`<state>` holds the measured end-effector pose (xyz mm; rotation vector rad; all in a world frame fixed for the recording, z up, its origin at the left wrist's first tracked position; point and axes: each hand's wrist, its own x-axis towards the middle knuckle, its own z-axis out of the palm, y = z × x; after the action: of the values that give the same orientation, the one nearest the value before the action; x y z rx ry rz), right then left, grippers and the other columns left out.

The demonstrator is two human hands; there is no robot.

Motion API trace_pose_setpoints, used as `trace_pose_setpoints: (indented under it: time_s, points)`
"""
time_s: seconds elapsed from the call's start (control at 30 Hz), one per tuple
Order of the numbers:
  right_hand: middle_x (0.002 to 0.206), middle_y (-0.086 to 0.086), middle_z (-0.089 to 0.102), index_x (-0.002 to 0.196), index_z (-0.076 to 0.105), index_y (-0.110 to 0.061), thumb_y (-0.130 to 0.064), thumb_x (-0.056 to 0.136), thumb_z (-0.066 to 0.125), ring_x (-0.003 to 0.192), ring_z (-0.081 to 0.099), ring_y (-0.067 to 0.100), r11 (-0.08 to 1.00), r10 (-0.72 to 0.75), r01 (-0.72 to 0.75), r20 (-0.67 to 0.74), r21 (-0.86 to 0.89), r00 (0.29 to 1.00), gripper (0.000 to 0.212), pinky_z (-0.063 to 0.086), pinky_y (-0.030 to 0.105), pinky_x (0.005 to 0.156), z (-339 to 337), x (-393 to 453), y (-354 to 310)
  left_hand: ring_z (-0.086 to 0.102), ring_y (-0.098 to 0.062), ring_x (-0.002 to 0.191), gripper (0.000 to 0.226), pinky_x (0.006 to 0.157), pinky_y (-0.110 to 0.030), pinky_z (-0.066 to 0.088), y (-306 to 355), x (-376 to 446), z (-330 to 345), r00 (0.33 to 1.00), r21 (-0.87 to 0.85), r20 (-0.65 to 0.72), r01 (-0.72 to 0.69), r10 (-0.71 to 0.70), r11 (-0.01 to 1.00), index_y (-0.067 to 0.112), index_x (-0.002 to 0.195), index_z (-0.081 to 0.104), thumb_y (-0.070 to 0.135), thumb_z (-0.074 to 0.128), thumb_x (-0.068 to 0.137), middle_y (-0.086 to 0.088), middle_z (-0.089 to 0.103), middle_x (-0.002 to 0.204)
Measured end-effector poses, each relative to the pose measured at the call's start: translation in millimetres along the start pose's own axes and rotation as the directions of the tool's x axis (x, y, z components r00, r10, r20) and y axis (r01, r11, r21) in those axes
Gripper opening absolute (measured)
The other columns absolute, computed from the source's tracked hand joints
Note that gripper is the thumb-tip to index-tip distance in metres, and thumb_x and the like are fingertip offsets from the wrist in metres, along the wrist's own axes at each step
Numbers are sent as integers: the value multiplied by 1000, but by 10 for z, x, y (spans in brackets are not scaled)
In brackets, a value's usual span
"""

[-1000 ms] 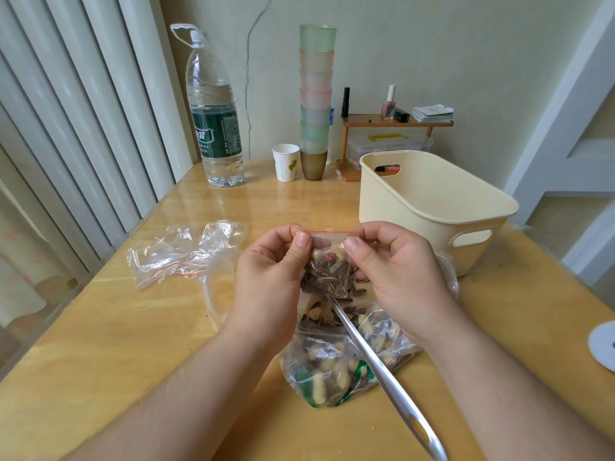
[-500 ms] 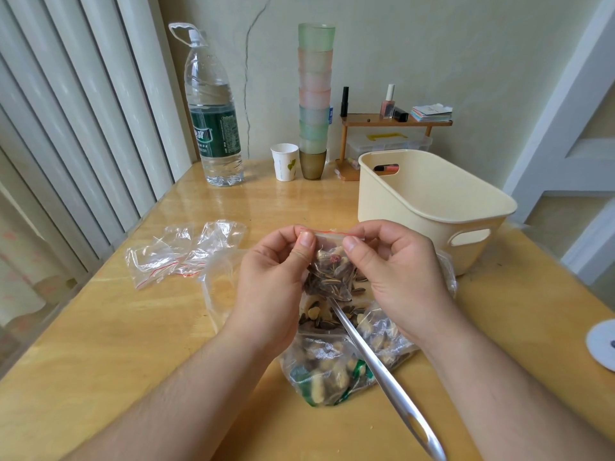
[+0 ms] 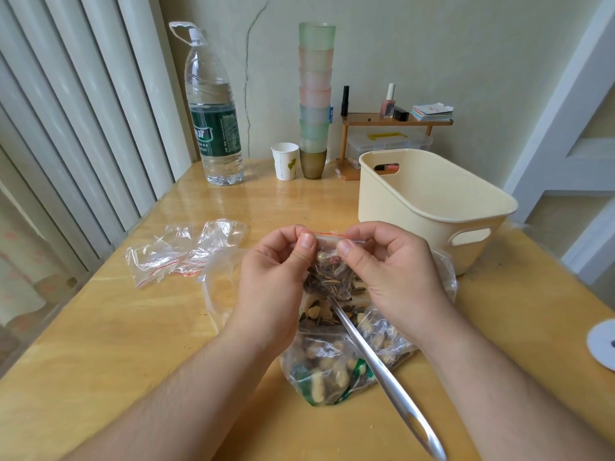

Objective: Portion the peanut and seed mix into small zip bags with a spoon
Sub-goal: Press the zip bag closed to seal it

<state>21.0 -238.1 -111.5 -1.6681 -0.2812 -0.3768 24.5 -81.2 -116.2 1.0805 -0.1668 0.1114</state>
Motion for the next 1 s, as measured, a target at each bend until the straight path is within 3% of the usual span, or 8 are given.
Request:
trace_pose_setpoints:
  time_s: [0.1, 0.23, 0.4, 0.5, 0.67, 0.8, 0.87, 1.0]
  points:
    - [84, 6, 76, 95, 76, -38, -27, 91, 78, 77, 73, 18, 999, -11, 11, 3, -34, 1000, 12, 61, 50, 83, -3, 2, 8, 59, -30, 82, 7, 70, -36, 51, -1, 1, -4, 1000, 23, -2, 15, -15, 1000, 9, 93, 64, 11, 65, 100, -24, 67, 95]
    - [80, 2, 75, 93, 76, -37, -30, 90, 76, 74, 70, 16, 999, -15, 15, -9, -44, 1000, 8, 59, 46, 80, 6, 8, 24, 62, -13, 64, 14, 59, -25, 50, 20, -20, 14, 1000, 55, 16, 4, -5, 998, 8, 91, 62, 6, 57, 103, -4, 70, 77]
    - [77, 3, 73, 91, 74, -33, -28, 91, 73, 69, 69, 16, 1000, 4, -3, -29, 19, 1000, 5, 59, 52, 76, -17, 31, 33, 64, -4, 62, 7, 59, -15, 51, 9, -24, 13, 997, 125, 56, -64, 57, 990, 0, 103, 66, 5, 62, 100, -2, 75, 80]
    - [78, 2, 74, 91, 75, -33, -31, 89, 73, 72, 68, 15, 999, 18, -17, -22, 37, 1000, 3, 59, 49, 76, -15, 30, 28, 70, -11, 74, 15, 67, -20, 55, 7, -21, 3, 996, 150, 70, -73, 63, 986, 3, 104, 71, 13, 69, 93, -7, 77, 87]
    - [85, 8, 77, 94, 75, -32, -32, 89, 77, 76, 71, 21, 995, 63, -64, 6, 79, 998, 6, 59, 57, 81, -8, 27, 33, 67, -8, 70, 11, 65, -18, 53, 5, -9, -18, 995, 164, 66, -80, 70, 983, 6, 97, 72, 16, 70, 92, -3, 74, 79]
    - [84, 12, 75, 93, 75, -33, -33, 87, 77, 71, 70, 28, 999, 37, -38, 20, 34, 999, 7, 58, 58, 79, -1, 15, 38, 65, -19, 75, 11, 70, -30, 57, -15, -11, -18, 995, 191, 89, -68, 52, 979, 12, 92, 72, 23, 70, 89, -7, 72, 81]
    - [87, 17, 73, 93, 75, -34, -36, 86, 77, 76, 70, 37, 1000, 18, -18, 20, -10, 1000, 8, 59, 62, 80, -1, 17, 45, 61, -21, 76, 7, 69, -34, 53, -25, -5, -20, 995, 214, 80, -82, 67, 973, 18, 87, 72, 18, 69, 93, -5, 69, 79]
    - [92, 1, 75, 94, 75, -33, -32, 86, 79, 84, 73, 23, 999, -21, 23, 45, -42, 999, 9, 61, 50, 82, 7, 22, 35, 61, -22, 76, 24, 70, -36, 52, -35, 6, -41, 993, 241, 65, -110, 97, 964, 19, 84, 70, 2, 63, 100, -5, 66, 76]
